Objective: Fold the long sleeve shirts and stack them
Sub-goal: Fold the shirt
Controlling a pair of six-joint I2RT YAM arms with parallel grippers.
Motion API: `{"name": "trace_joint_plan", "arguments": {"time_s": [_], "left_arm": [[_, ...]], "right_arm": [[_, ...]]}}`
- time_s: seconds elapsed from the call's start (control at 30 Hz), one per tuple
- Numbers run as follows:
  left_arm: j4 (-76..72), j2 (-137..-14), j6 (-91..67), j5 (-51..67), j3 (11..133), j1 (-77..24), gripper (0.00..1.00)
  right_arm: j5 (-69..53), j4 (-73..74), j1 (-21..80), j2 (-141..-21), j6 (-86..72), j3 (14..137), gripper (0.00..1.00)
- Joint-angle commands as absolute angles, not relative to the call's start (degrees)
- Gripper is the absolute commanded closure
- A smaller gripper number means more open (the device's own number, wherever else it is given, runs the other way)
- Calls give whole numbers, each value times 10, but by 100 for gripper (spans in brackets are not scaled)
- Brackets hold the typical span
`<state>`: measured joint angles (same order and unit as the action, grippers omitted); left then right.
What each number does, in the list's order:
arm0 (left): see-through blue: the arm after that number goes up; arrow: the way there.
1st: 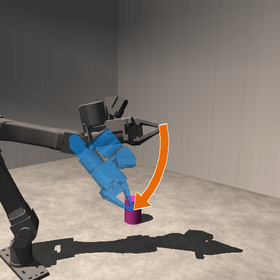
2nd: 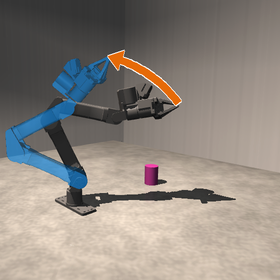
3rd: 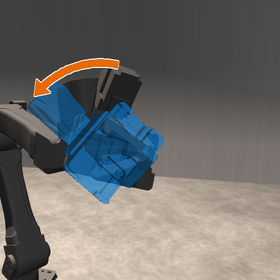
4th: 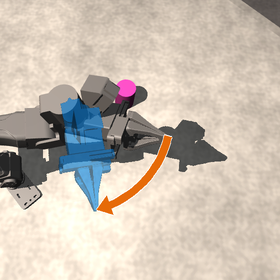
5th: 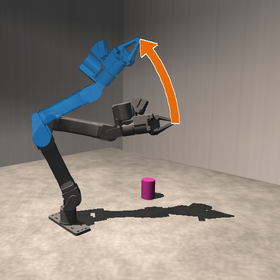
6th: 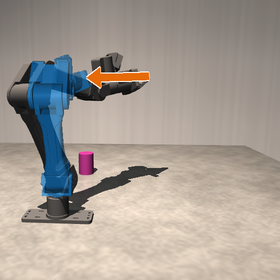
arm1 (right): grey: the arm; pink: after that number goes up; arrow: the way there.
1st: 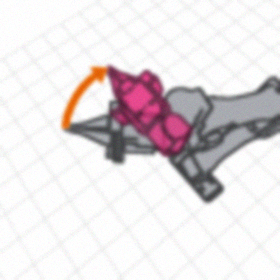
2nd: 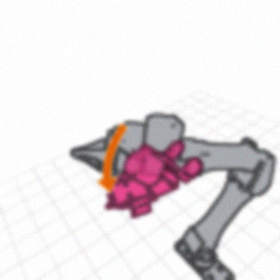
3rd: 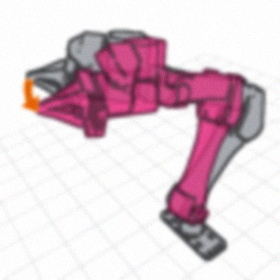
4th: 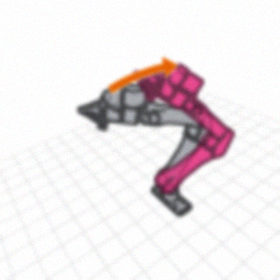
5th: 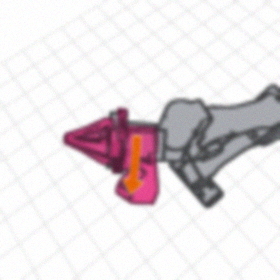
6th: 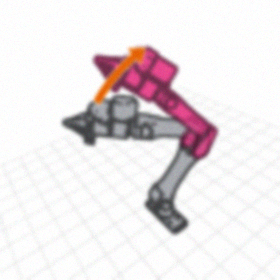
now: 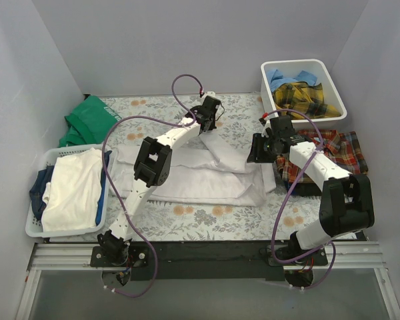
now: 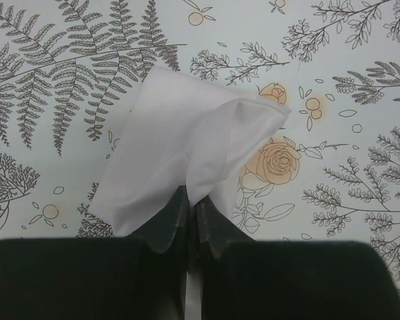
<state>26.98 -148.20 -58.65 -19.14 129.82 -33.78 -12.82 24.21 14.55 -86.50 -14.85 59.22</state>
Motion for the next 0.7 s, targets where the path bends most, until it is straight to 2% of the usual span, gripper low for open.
{"name": "trace_joint_plan", "arguments": {"time_s": [0.0,0.2,0.43,0.67], "left_arm": [[288,-1448,-580,-223,1306,-341,100],[289,-1396,-579,-221,1310,-346,100],[312,-1305,-582,-250,1210,-374,100],[349,-1239,-594,-265,1194,-389,100]], "right_arm": [[-137,231,148,-856,-151,590,54],[-142,223,147,-853,-150,596,54],[-161,215,149,-865,-142,609,54],[-160,209,148,-871,-146,604,54]]}}
